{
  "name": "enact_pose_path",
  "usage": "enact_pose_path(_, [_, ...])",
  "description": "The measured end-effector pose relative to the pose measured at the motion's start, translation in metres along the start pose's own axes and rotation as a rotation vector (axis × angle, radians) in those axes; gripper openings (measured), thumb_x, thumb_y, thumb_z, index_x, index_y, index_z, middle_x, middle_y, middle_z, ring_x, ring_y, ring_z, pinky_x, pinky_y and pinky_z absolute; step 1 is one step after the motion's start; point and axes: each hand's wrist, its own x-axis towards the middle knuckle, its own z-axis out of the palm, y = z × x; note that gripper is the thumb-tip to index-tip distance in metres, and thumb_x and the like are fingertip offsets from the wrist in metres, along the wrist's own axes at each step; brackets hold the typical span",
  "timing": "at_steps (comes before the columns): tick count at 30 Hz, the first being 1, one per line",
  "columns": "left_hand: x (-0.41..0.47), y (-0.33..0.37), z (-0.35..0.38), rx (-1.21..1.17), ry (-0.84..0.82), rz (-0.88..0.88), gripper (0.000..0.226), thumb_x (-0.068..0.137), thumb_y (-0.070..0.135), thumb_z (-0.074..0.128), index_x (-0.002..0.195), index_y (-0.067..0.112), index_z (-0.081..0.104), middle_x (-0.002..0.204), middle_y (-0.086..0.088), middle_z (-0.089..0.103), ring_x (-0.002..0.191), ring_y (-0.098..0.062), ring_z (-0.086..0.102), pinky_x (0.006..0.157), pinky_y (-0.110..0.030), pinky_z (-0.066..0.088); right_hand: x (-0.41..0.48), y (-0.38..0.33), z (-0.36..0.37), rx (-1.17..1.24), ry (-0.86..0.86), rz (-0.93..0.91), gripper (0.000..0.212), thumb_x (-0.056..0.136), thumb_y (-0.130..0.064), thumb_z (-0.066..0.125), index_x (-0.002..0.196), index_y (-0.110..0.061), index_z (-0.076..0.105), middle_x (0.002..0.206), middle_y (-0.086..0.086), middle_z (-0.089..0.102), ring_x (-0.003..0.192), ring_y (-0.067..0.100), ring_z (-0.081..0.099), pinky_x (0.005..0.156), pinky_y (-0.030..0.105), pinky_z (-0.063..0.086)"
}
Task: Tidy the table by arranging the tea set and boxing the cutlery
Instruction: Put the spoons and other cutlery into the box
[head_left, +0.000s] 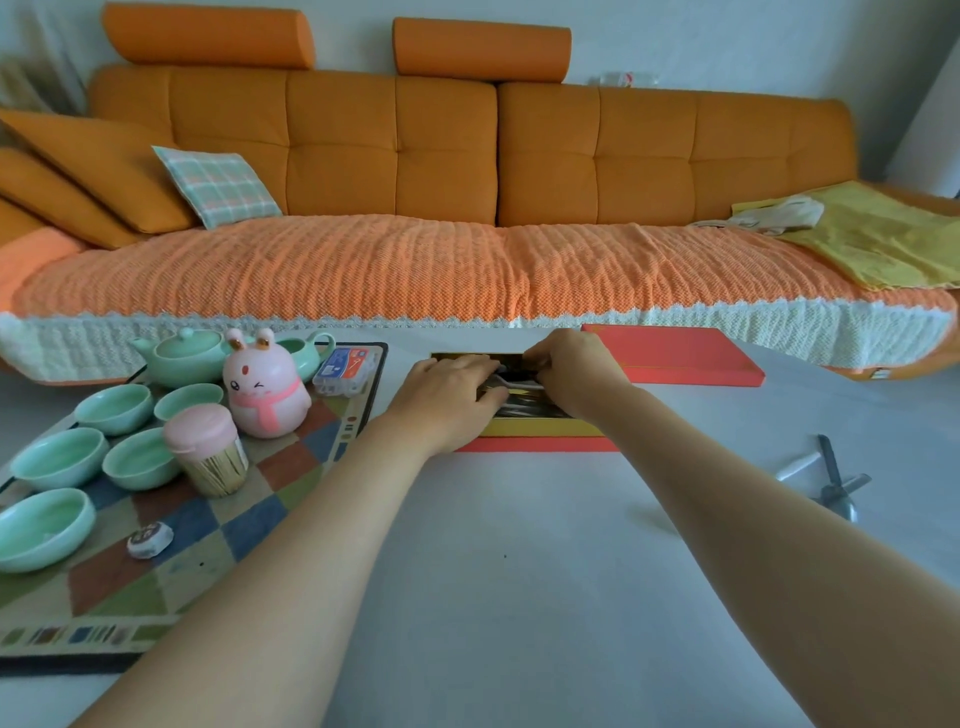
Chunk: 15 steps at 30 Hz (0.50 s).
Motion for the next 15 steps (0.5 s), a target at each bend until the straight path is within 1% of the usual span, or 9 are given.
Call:
enact_pose_path(3, [0.004,-0.002,0.003,0.046,-0.047,-0.002,0.057,0.1,0.053,0.03,0.149,0.026,0.036,0.157,0.005,0.033,0.143,-0.019,0.03,0.118,-0.041,0.017,-0.004,0.002,-0.001,0.005,-0.037,-0.036,0.039,0.095,-0.008,0.043,0.113,-0.026,0.073,0.103,0.002,0.069,0.065,0.013,0.057,0.062,0.028,0.054])
enact_pose_path(6, [0.002,-0.002,0.004,0.069,-0.063,0.001,0.06,0.1,0.055,0.027,0.151,0.025,0.034,0.159,0.005,0.028,0.145,-0.018,0.025,0.118,-0.04,0.014,-0.01,0.004,-0.003,0.037,-0.129,-0.054,0.038,0.096,-0.015,0.043,0.123,-0.026,0.067,0.111,0.001,0.067,0.068,0.008,0.057,0.06,0.022,0.048])
enact_pose_path(7, [0.001,-0.001,0.003,0.064,-0.057,0.001,0.059,0.1,0.054,0.027,0.151,0.025,0.035,0.159,0.005,0.029,0.145,-0.019,0.025,0.117,-0.04,0.015,-0.013,0.004,-0.005,0.042,-0.146,-0.06,0.04,0.096,-0.016,0.041,0.126,-0.026,0.066,0.111,0.001,0.067,0.072,0.01,0.06,0.068,0.026,0.052])
enact_pose_path(8, [-0.001,0.001,0.002,0.048,-0.042,0.003,0.058,0.1,0.053,0.029,0.15,0.024,0.035,0.158,0.005,0.031,0.144,-0.019,0.026,0.116,-0.04,0.018,-0.017,0.004,-0.008,0.048,-0.156,-0.069,0.041,0.096,-0.015,0.04,0.128,-0.027,0.064,0.109,0.0,0.067,0.076,0.013,0.062,0.082,0.033,0.053])
enact_pose_path(9, [-0.003,0.003,0.001,0.022,-0.026,0.003,0.057,0.101,0.051,0.032,0.149,0.023,0.036,0.156,0.004,0.033,0.143,-0.019,0.028,0.115,-0.04,0.02,-0.021,0.004,-0.012,0.065,-0.151,-0.075,0.043,0.095,-0.014,0.039,0.128,-0.027,0.064,0.105,-0.001,0.067,0.077,0.014,0.062,0.093,0.039,0.051])
enact_pose_path(10, [-0.005,0.005,-0.001,-0.006,-0.004,0.006,0.055,0.101,0.05,0.034,0.148,0.022,0.038,0.155,0.004,0.036,0.141,-0.019,0.03,0.114,-0.04,0.024,-0.025,0.003,-0.017,0.093,-0.133,-0.083,0.045,0.094,-0.011,0.039,0.126,-0.029,0.064,0.1,-0.002,0.067,0.075,0.013,0.062,0.097,0.042,0.048])
enact_pose_path(12, [-0.009,0.01,-0.004,-0.046,0.046,0.024,0.051,0.101,0.047,0.037,0.145,0.023,0.042,0.149,0.004,0.041,0.137,-0.019,0.036,0.111,-0.04,0.031,-0.037,0.002,-0.029,0.156,-0.07,-0.106,0.048,0.092,-0.006,0.038,0.119,-0.031,0.068,0.097,-0.003,0.069,0.072,0.014,0.062,0.09,0.042,0.052])
enact_pose_path(14, [-0.011,0.018,-0.005,-0.062,0.103,0.055,0.044,0.1,0.044,0.041,0.138,0.022,0.05,0.137,0.005,0.049,0.126,-0.017,0.044,0.103,-0.036,0.038,-0.049,0.004,-0.041,0.209,-0.005,-0.127,0.047,0.091,-0.002,0.039,0.112,-0.029,0.071,0.104,-0.005,0.066,0.076,0.016,0.063,0.072,0.036,0.057])
enact_pose_path(15, [-0.012,0.024,-0.005,-0.074,0.133,0.07,0.04,0.1,0.041,0.043,0.134,0.021,0.054,0.13,0.005,0.052,0.121,-0.017,0.046,0.098,-0.034,0.04,-0.055,0.007,-0.045,0.21,0.032,-0.143,0.047,0.091,0.0,0.039,0.111,-0.028,0.071,0.105,-0.006,0.064,0.081,0.017,0.062,0.07,0.035,0.056])
